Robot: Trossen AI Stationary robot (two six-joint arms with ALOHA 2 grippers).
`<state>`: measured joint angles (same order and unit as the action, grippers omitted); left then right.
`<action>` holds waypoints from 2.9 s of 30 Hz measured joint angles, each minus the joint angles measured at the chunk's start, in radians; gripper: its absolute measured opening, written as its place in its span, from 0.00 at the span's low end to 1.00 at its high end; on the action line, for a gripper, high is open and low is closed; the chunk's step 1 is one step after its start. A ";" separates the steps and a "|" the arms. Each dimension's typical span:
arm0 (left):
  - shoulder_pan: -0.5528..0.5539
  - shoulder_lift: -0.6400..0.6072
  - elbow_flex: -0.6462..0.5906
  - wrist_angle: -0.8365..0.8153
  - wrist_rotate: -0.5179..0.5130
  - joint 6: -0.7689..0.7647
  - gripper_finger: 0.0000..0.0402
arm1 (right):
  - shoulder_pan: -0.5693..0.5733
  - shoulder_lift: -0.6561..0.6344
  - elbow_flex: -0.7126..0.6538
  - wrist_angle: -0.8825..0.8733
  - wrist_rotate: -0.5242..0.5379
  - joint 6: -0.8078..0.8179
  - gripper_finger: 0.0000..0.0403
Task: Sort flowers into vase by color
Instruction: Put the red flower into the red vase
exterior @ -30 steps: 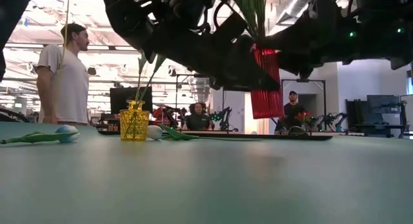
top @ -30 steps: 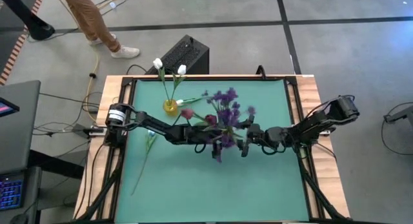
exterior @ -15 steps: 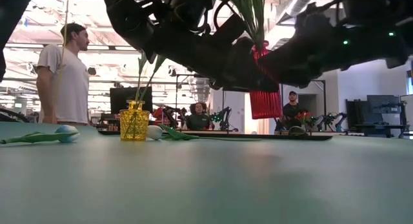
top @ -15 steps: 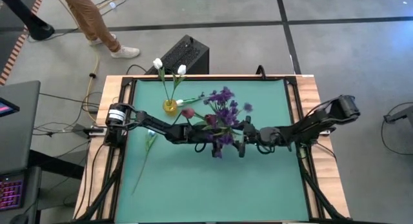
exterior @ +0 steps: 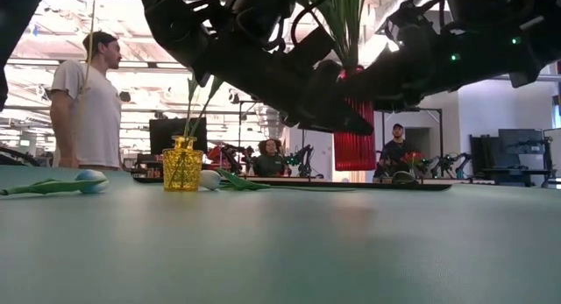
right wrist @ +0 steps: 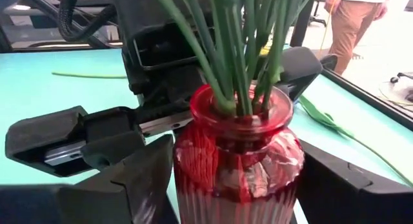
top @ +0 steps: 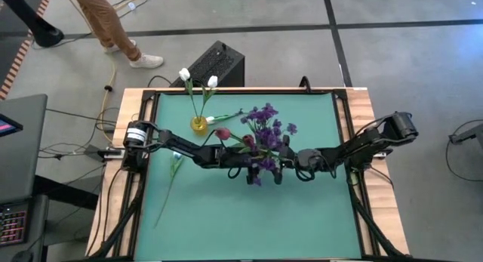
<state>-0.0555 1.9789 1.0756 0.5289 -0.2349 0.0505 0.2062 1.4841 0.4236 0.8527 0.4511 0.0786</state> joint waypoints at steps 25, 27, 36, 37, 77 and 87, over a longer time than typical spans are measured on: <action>0.000 -0.051 0.001 -0.170 -0.111 -0.013 0.96 | 0.000 -0.041 -0.014 -0.074 0.079 0.000 0.67; -0.001 -0.073 0.002 -0.221 -0.115 -0.014 0.96 | 0.000 -0.088 -0.032 -0.071 0.092 0.000 0.67; -0.047 -0.165 -0.101 -0.275 -0.192 -0.023 0.97 | -0.005 -0.381 -0.158 -0.196 0.216 0.004 0.67; -0.055 -0.190 -0.143 -0.243 -0.212 -0.030 0.97 | -0.005 -0.409 -0.182 -0.186 0.227 0.011 0.67; -0.109 -0.386 -0.555 0.432 -0.163 -0.076 0.97 | -0.108 -0.514 -0.402 -0.223 0.254 0.219 0.67; -0.109 -0.386 -0.555 0.432 -0.163 -0.090 0.97 | -0.108 -0.514 -0.402 -0.223 0.224 0.209 0.67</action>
<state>-0.1642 1.5929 0.5205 0.9607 -0.3980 -0.0398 0.0982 0.9703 0.0212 0.6298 0.6756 0.2878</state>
